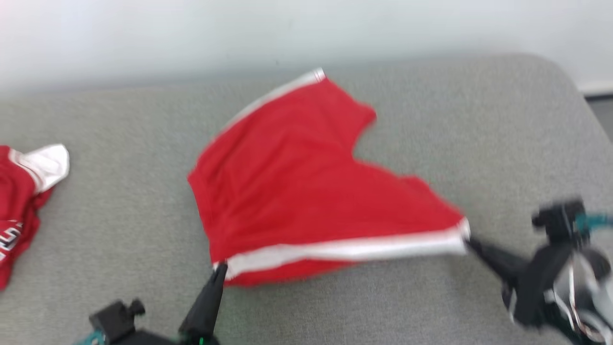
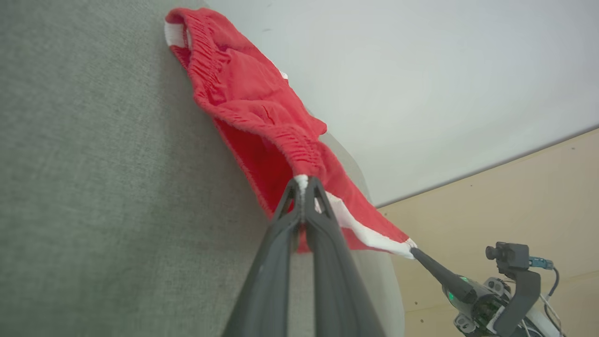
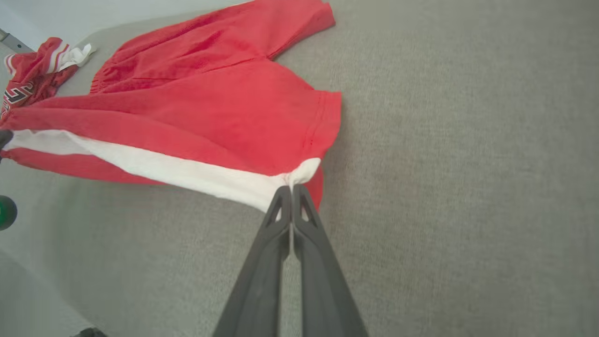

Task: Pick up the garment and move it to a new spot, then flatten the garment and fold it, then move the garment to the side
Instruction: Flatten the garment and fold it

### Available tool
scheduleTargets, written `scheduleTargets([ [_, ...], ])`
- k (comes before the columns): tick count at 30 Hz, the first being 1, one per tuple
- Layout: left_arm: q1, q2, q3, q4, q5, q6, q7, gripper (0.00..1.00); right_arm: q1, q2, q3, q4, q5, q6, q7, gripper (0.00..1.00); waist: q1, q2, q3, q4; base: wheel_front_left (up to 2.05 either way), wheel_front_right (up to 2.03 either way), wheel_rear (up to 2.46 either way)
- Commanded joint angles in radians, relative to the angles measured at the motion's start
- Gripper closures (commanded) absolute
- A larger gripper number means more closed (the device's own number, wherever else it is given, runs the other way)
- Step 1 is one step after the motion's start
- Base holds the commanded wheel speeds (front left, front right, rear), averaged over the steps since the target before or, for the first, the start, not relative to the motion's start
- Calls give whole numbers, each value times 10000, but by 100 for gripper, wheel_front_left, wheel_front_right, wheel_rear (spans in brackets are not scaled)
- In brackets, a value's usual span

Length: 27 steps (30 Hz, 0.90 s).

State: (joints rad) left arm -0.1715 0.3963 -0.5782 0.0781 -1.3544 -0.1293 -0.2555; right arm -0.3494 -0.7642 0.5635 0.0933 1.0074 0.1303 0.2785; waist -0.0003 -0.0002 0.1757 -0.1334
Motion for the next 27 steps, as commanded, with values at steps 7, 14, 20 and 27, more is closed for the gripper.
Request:
scheduleTargets([
  [7,1421,692,9,-248,837,-3,-110,100,3310,-97,-1648,-623,158,9,2044,100,3,2,-1157,470,0,0,0],
  [14,2169,633,-154,-609,1110,-5,-103,100,4896,711,-3056,-1681,-235,9,3341,100,3,2,-1227,494,0,0,0],
  [20,1989,531,-187,-1271,1145,-5,-98,100,4679,1544,-3929,-3119,-1183,11,3677,100,3,2,-1207,566,0,0,0],
  [27,561,202,-151,-487,1061,207,399,100,2446,1694,-3304,-2698,-2128,11,3685,100,3,2,-905,758,0,0,0],
])
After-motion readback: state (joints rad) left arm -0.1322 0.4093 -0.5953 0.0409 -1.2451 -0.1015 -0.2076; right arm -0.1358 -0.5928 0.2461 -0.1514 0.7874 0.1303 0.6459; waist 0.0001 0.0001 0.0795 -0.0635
